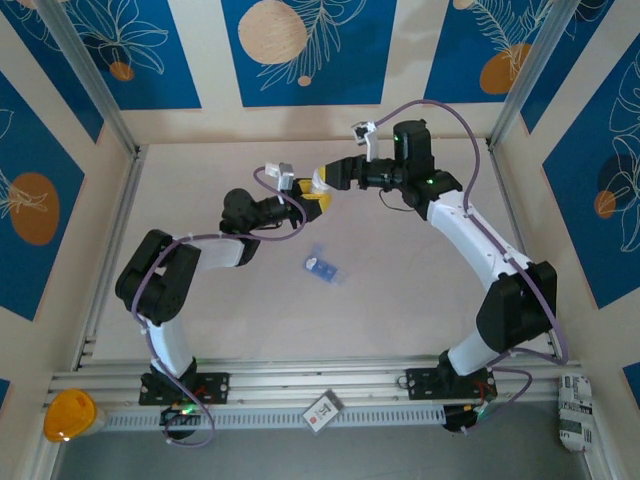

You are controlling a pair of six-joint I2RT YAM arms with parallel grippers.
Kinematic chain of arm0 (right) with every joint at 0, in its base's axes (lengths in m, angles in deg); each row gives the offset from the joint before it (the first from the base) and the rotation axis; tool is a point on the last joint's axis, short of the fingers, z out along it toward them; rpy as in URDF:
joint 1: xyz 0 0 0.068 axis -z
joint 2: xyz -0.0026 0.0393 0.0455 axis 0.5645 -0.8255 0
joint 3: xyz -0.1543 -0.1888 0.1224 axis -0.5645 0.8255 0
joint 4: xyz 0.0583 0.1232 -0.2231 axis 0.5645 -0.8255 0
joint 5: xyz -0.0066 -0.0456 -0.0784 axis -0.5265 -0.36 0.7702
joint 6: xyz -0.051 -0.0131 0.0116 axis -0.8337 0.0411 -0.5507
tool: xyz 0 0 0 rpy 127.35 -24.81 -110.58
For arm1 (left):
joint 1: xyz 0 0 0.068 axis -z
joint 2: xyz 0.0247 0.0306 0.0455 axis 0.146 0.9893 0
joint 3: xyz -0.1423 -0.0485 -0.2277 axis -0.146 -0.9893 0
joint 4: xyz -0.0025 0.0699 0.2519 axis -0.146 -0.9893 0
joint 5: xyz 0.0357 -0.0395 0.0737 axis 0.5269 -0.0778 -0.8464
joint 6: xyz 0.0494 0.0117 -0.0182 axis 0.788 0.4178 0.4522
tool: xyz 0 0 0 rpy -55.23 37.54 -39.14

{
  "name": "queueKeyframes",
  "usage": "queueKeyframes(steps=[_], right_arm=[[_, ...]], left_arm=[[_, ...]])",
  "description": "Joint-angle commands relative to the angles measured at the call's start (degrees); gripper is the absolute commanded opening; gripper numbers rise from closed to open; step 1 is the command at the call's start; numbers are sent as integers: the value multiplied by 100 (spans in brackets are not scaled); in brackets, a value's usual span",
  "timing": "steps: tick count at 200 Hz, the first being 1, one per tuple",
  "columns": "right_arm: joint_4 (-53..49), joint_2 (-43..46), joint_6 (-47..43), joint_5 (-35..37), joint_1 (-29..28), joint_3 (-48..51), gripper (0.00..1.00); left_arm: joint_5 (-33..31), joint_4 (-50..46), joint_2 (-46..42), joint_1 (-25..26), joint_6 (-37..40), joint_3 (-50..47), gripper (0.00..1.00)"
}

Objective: Sort the pills into containers

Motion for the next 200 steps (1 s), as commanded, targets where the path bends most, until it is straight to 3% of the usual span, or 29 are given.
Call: queueKeyframes(steps=[1,64,200], right_arm=[[-73,-48,-131,-155,-55,-203,75],[-118,-155,-84,-218,-85,-231,57],[-66,-169,58,-168,-177,-232,62]], left_arm=[[170,349,61,-41,-106,171,0],[199,320,51,-40,-112,189,0],[245,243,60,-39,-129,232,0]])
